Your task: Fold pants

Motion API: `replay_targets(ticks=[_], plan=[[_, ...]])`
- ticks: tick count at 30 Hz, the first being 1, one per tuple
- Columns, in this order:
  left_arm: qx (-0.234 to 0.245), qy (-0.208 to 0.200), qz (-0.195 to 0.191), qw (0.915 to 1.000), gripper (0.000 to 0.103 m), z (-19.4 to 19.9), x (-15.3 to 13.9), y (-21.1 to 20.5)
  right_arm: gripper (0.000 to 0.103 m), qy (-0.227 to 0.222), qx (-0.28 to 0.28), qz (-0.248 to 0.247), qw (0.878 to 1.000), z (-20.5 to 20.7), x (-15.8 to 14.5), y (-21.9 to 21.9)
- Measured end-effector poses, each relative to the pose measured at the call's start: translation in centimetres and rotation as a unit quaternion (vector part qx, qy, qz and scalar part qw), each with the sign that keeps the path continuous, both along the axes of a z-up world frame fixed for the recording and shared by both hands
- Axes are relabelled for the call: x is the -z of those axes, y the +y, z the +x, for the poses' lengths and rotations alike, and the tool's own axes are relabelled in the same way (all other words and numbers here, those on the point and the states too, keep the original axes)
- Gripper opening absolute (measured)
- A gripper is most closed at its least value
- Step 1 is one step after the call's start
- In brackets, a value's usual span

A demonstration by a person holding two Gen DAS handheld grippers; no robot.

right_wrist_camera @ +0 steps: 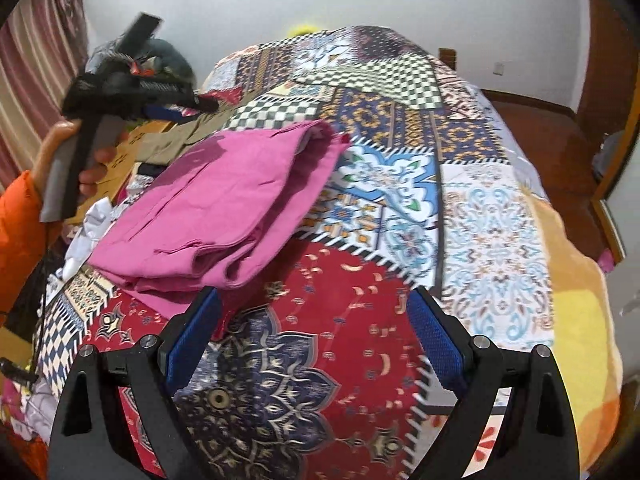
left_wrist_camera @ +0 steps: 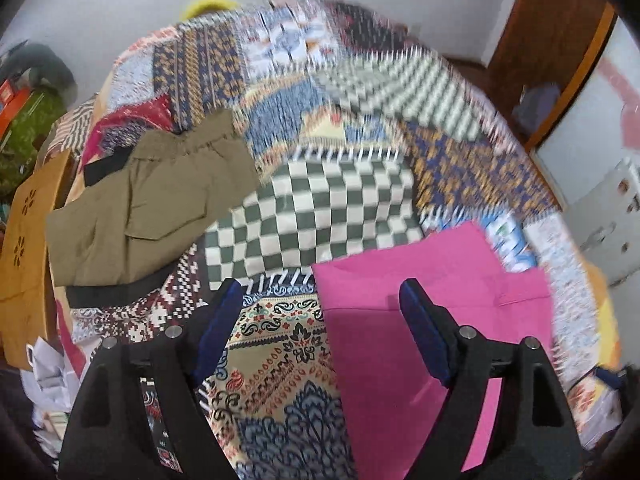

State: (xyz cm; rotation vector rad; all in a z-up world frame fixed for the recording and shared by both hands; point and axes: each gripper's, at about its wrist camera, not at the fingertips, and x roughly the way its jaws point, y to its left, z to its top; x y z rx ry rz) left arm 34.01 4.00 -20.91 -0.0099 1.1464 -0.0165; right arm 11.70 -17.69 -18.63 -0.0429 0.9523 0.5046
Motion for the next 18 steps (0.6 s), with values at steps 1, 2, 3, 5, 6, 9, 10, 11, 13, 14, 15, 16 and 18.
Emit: replay_targets(ticks=[1,2,3,5,6,9,10,11,13,14,15,16,18], plan=[[0.0,0.011,0.007,0.9999,0.08,0.2,0.7,-0.1,0.092,-0.001,0.003,-0.002,1.0,0.0,-0.1,-0.1],[-0.001,0.023,0.015,0.9996,0.08,0.3,1.8,-0.2,0.092,-0.003,0.005,-0.003,1.0,0.0,-0.2,-0.2],[-0.001,0.028,0.016,0.9995,0.081,0.2,2.3,-0.2,0.092,-0.003,0.007,-0.003,1.0,0.0,-0.3,-0.4],[0.002,0.026,0.016,0.9995,0.082,-0.4,2.9,0.0,0.092,-0.004,0.009,-0.004,1.0,0.0,-0.4,-0.5],[0.0,0.021,0.016,0.9997,0.084,-0.8,2.9,0.3,0.092,-0.005,0.01,-0.005,1.0,0.0,-0.4,-0.5],[-0.007,0.017,0.014,0.9997,0.088,-2.1,2.6,1.5,0.092,-0.007,0.009,-0.005,1.0,-0.4,-0.6,-0.5],[-0.008,0.016,0.011,0.9998,0.088,-2.7,2.5,2.0,0.092,-0.007,0.009,-0.006,1.0,-0.5,-0.6,-0.6],[-0.009,0.016,0.008,0.9998,0.088,-3.3,2.3,2.5,0.092,-0.008,0.009,-0.006,1.0,-0.6,-0.7,-0.5],[-0.011,0.015,0.011,0.9998,0.089,-4.9,2.0,3.4,0.092,-0.012,0.009,-0.007,1.0,-0.7,-0.8,-0.5],[-0.01,0.012,0.016,0.9997,0.09,-5.7,1.8,3.7,0.092,-0.015,0.009,-0.008,1.0,-0.8,-1.0,-0.5],[-0.01,0.008,0.024,0.9996,0.092,-6.8,1.4,3.9,0.092,-0.018,0.009,-0.008,1.0,-0.8,-1.0,-0.6],[-0.009,0.004,0.03,0.9995,0.092,-7.7,1.3,4.1,0.092,-0.021,0.009,-0.009,1.0,-0.8,-1.1,-0.6],[-0.008,0.0,0.035,0.9993,0.092,-9.8,0.9,4.5,0.092,-0.027,0.011,-0.008,1.0,-1.0,-1.4,-0.6]])
